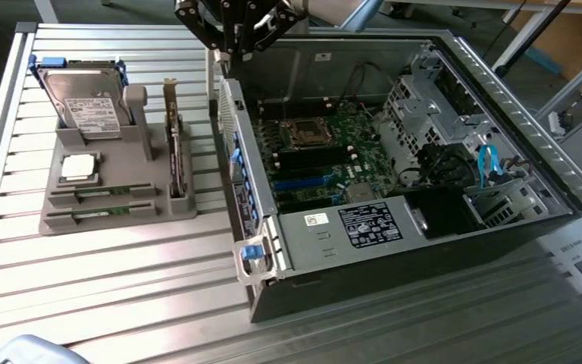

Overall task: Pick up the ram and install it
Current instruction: 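Reach for the ram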

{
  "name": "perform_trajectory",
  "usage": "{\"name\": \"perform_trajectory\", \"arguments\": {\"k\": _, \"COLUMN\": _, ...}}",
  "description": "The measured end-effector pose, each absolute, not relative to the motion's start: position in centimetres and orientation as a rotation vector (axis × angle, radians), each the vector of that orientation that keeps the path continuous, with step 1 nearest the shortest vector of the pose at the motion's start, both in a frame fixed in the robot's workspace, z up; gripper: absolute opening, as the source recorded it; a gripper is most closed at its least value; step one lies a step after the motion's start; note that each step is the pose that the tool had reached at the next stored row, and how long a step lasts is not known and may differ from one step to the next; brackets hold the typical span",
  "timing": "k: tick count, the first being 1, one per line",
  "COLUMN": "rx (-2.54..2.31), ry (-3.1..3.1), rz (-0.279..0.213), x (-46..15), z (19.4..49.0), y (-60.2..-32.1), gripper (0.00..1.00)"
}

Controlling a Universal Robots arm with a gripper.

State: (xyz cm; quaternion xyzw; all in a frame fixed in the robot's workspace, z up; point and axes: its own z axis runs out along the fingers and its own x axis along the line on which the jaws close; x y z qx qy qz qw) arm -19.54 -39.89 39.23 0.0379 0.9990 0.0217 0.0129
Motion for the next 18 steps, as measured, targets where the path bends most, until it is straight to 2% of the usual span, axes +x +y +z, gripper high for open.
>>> {"name": "perform_trajectory", "arguments": {"k": 18, "rx": 0.118, "ry": 3.114, "rz": 0.068, "x": -25.2, "z": 39.1, "y": -39.9, "gripper": 0.10}}
